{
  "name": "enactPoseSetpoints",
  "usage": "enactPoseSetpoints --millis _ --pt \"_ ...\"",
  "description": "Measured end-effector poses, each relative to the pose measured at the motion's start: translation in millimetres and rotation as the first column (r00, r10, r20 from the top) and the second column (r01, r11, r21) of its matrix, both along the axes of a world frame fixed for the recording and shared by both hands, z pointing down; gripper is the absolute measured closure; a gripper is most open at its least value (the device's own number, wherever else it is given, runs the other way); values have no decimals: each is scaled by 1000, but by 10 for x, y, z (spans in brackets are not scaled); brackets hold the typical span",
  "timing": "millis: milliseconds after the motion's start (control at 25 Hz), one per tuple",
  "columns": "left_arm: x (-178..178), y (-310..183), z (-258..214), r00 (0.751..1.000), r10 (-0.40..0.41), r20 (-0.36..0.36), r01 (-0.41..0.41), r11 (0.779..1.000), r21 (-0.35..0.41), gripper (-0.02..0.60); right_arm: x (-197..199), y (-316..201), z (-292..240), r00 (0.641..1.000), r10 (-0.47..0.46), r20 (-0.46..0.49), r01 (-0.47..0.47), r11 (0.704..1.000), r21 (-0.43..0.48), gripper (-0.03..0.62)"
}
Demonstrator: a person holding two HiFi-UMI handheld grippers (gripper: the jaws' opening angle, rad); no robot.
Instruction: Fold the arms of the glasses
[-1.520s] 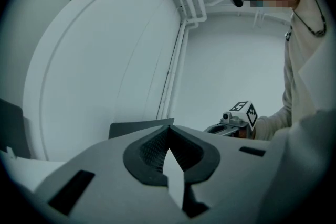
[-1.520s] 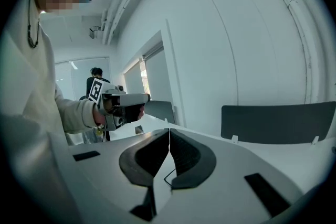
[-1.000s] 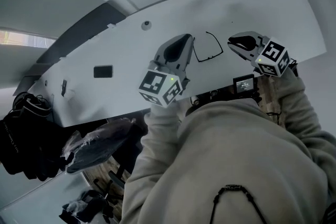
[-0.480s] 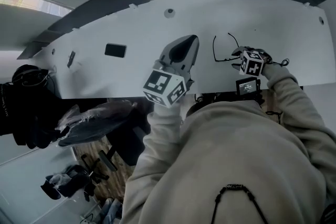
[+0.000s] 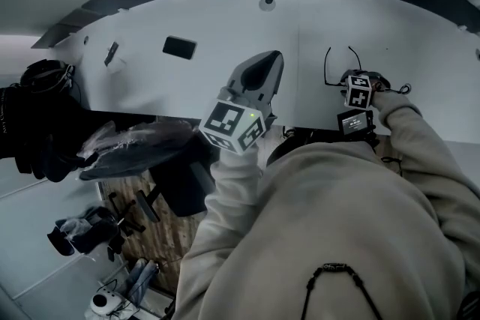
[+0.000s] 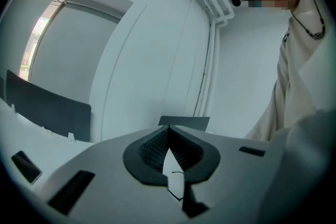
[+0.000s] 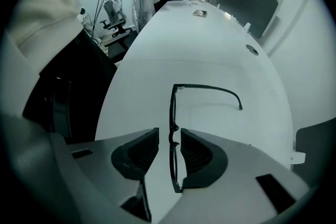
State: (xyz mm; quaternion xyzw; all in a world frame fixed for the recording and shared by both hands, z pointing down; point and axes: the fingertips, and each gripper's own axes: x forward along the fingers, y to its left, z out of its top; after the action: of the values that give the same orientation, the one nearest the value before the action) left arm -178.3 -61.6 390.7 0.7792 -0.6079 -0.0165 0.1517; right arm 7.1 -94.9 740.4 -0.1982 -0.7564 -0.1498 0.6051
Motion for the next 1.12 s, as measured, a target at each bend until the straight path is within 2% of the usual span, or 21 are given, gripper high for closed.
enactPoseSetpoints --millis 120,200,280,480,680,880,1000,1120 --pt "-26 29 6 1000 -5 1 5 1000 -3 577 36 -23 66 1000 2 -22 -1 1000 8 490" --pt "-27 40 3 1000 0 6 1 1000 -5 577 71 -24 91 1000 -3 -31 4 1000 11 494" --pt "-18 38 8 1000 2 2 -2 1000 -5 577 103 -44 76 1000 -2 -15 2 1000 17 523" --pt "1 -4 -5 1000 22 -3 -22 1000 2 577 101 -92 -127 998 44 52 -45 999 15 531" --pt "96 -75 6 996 88 -10 -88 996 27 577 48 -85 -720 983 79 163 -78 997 -18 533" --pt "229 -158 -60 985 167 -44 -163 983 80 577 82 -21 -1517 944 146 296 -129 989 -77 533" --pt "349 -244 -118 977 213 -14 -211 973 90 577 167 54 -1863 936 138 323 -123 990 -67 533" --pt "499 -312 -160 964 264 29 -265 959 95 577 195 159 -2234 911 172 374 -141 984 -110 533"
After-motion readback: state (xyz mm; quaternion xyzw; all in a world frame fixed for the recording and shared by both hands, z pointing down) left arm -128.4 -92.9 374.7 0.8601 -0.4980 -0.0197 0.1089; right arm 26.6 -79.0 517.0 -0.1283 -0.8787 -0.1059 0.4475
